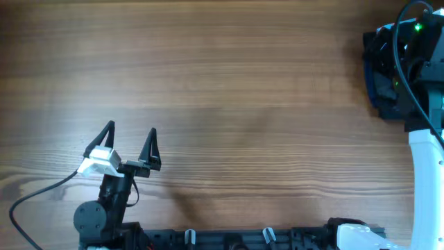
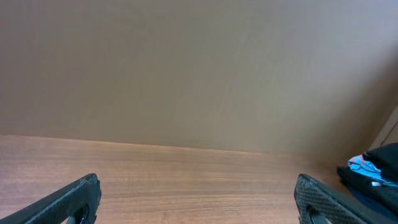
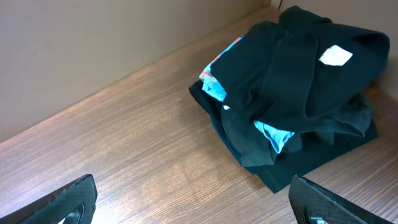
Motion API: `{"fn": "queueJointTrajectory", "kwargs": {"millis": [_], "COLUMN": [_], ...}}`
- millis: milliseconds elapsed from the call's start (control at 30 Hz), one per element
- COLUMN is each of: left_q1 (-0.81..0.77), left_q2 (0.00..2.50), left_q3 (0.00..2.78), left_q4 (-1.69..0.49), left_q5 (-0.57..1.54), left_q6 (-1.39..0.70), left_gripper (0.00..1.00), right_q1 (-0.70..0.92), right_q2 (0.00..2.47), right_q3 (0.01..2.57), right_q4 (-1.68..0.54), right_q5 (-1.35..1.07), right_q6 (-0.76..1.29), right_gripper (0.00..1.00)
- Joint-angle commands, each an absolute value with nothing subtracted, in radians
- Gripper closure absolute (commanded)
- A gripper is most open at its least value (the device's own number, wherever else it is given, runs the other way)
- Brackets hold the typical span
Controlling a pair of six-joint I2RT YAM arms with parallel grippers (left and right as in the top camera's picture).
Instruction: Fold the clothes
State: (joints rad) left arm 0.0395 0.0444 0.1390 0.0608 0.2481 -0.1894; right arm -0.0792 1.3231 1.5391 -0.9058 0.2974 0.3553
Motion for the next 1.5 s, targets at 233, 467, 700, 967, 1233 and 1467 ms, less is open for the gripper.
{"fn": "queueJointTrajectory", "kwargs": {"millis": [233,467,700,967,1233,1467], "left_q1": [0.029,0.029,0.029,0.029,0.029,0.029], "left_q2": [0.002,0.002,0.004,0.005,0.005,0.005], "left_q3": [0.075,0.006,0.006,0.006,0.006,0.006], "left_q4": [0.064,-0.051,-0.06,-0.06,-0.059,-0.06], "left_q5": [0.214,0.204,0.19,0.19,0.19,0.189], "left_q6": [-0.187,-0.187,-0.188,-0.188,-0.188,-0.188], "left_gripper": [0.0,0.0,0.0,0.0,0.0,0.0], "right_q1": [-0.076,-0.076,-0.076,-0.076,-0.076,-0.076], "right_q2": [1.332,1.332,1.332,1.332,1.332,1.332], "right_q3": [1.544,1.544,1.544,1.544,1.544,1.544], "right_q4": [-0.906,-0.906,-0.906,-0.906,-0.906,-0.906], "right_q5": [0.325,0.325,0.325,0.325,0.325,0.325], "right_q6": [0.367,0.367,0.367,0.367,0.367,0.367], "right_gripper": [0.0,0.0,0.0,0.0,0.0,0.0]}}
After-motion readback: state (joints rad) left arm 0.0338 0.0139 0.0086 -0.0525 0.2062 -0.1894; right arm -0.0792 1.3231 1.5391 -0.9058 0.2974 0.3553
